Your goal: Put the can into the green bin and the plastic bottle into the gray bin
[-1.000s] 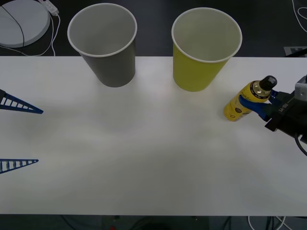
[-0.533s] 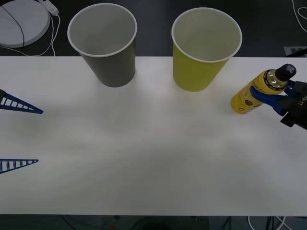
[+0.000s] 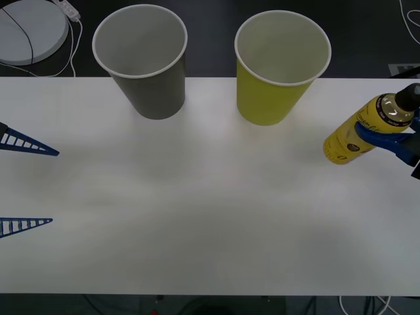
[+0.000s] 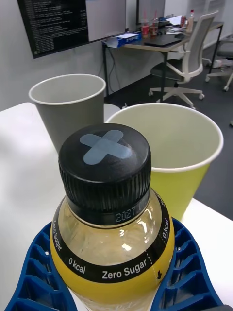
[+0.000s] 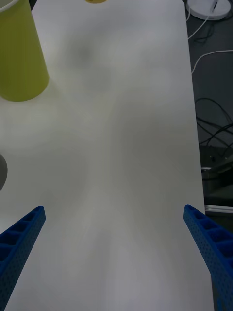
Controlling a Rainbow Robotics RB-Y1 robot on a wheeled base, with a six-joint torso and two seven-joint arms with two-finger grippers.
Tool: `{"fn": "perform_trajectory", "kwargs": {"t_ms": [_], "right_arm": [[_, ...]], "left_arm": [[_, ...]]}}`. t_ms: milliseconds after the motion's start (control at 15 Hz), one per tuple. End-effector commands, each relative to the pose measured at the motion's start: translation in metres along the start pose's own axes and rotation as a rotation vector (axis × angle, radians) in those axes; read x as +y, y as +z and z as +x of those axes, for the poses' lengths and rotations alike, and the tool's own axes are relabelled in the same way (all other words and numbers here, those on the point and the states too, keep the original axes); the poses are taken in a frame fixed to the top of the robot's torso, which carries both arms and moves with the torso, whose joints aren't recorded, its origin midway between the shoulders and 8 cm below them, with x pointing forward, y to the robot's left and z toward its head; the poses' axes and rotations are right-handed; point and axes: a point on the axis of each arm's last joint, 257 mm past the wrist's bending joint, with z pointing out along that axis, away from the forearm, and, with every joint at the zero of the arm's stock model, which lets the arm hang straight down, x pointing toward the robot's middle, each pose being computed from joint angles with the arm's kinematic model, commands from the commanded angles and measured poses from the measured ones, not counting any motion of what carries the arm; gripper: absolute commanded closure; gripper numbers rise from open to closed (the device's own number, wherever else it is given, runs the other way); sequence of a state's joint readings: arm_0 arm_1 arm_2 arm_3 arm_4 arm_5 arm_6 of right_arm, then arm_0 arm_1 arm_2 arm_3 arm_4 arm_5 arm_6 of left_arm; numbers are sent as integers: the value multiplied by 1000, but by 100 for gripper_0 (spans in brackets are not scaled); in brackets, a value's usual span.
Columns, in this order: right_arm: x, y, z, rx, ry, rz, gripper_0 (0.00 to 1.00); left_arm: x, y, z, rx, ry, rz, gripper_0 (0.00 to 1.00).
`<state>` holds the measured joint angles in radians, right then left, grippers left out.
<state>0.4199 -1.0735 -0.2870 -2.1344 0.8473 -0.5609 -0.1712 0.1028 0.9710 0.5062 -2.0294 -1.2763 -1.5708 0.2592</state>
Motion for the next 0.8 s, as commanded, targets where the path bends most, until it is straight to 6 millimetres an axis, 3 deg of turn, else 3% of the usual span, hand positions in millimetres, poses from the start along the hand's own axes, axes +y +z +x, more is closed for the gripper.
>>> {"fn": "perform_trajectory", "kwargs": {"t_ms": [67,800], "right_arm": [[15,-3,-14,5,4,-46,100],[59,3,-59,57,28,-150,100]], "left_arm": [[0,0,0,0,0,0,0],[0,0,0,0,0,0,0]]}}
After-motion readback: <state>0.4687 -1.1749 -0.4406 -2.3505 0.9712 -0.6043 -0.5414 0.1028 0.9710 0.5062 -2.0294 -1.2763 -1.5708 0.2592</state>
